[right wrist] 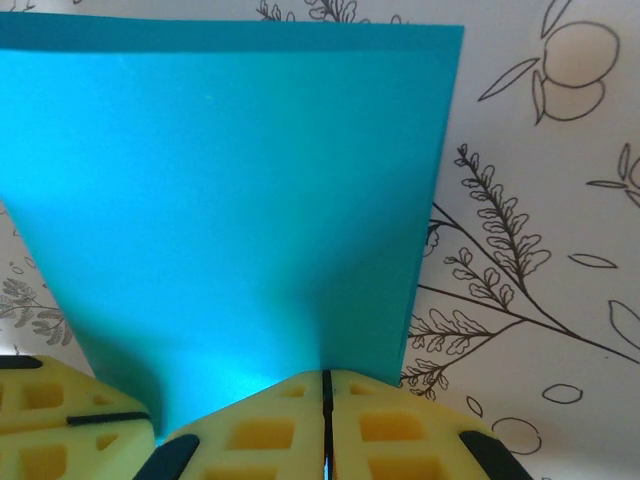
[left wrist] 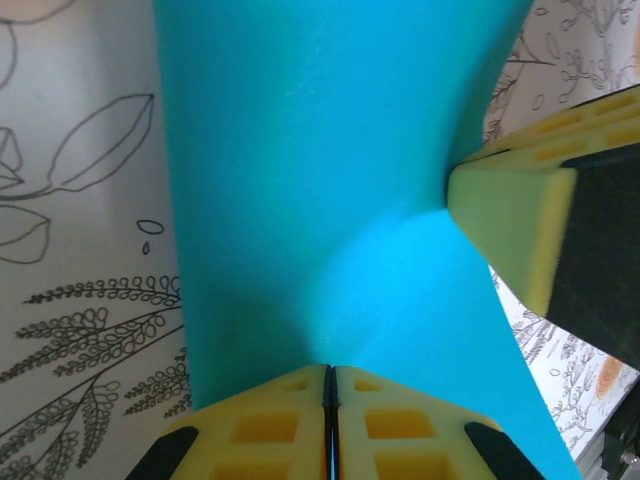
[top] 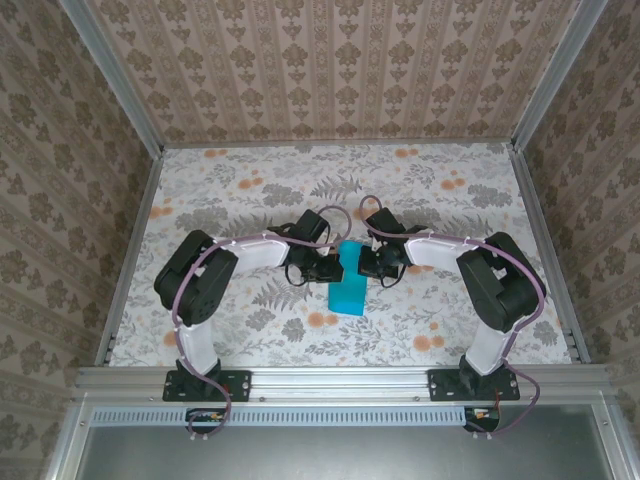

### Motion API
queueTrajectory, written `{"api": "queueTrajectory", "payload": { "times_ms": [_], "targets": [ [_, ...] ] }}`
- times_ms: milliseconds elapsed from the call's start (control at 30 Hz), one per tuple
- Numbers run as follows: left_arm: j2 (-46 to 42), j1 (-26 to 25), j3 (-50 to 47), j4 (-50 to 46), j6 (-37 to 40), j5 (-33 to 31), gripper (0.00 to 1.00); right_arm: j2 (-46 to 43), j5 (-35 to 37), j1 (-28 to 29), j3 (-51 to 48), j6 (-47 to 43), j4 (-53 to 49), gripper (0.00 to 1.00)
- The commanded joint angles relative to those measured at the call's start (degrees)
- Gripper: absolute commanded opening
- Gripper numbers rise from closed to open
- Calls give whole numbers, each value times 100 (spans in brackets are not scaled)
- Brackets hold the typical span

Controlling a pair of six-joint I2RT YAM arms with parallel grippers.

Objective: Fold a paper plane with a square sheet of paper (fold left side to right side)
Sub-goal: Hold the square sheet of paper at the center of the table.

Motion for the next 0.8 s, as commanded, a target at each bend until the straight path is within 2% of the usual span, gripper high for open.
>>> {"api": "queueTrajectory", "payload": {
  "times_ms": [0,500,767],
  "targets": [
    [83,-30,108,-177,-2,-87,10,172,164,48,-138,-31,-293,9],
    [240,-115,28,-478,-1,-369,10,-601,-467,-63,-189,-191,790,10],
    [268,-131,67,-529,19,-399,10,-64,-895,-63,84,53,1575,10]
  ]
}}
